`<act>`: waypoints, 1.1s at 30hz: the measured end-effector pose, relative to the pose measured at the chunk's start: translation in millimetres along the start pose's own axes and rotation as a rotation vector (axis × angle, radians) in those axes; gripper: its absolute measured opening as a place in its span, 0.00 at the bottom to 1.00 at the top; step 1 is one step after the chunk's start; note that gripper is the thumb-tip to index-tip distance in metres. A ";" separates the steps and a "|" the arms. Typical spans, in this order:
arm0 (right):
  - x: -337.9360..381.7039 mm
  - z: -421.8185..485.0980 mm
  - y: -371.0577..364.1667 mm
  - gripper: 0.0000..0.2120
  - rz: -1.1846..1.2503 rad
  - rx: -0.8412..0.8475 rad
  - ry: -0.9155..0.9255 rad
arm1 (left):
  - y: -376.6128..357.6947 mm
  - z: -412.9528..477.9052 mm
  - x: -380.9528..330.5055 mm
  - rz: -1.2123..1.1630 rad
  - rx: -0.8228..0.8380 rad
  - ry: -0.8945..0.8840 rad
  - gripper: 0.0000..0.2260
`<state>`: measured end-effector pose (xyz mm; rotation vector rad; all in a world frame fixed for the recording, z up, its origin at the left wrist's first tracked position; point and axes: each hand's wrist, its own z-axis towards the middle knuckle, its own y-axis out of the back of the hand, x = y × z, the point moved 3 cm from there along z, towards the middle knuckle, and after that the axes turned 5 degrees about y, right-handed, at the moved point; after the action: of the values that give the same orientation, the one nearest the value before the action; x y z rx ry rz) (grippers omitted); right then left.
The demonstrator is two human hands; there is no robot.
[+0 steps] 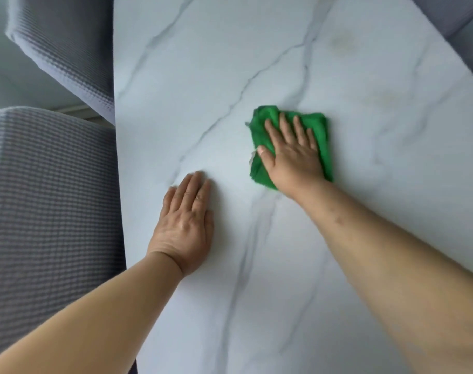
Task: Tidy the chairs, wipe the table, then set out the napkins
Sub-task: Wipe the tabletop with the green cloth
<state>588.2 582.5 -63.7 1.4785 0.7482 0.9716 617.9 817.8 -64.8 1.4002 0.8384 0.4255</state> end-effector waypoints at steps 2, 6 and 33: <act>27.7 -78.8 -3.9 0.29 -0.002 0.014 0.210 | -1.0 3.5 1.5 -0.017 -0.006 0.010 0.26; -35.5 -196.2 9.0 0.29 -0.056 0.061 0.236 | -5.6 1.7 4.6 0.011 -0.004 0.065 0.25; 142.8 -393.8 -27.5 0.45 -0.062 0.290 0.731 | 34.2 -204.8 5.8 -0.158 0.031 0.345 0.29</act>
<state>304.8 892.1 -68.7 1.3172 1.5014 1.4191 479.9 967.7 -24.2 1.2958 1.2322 0.5426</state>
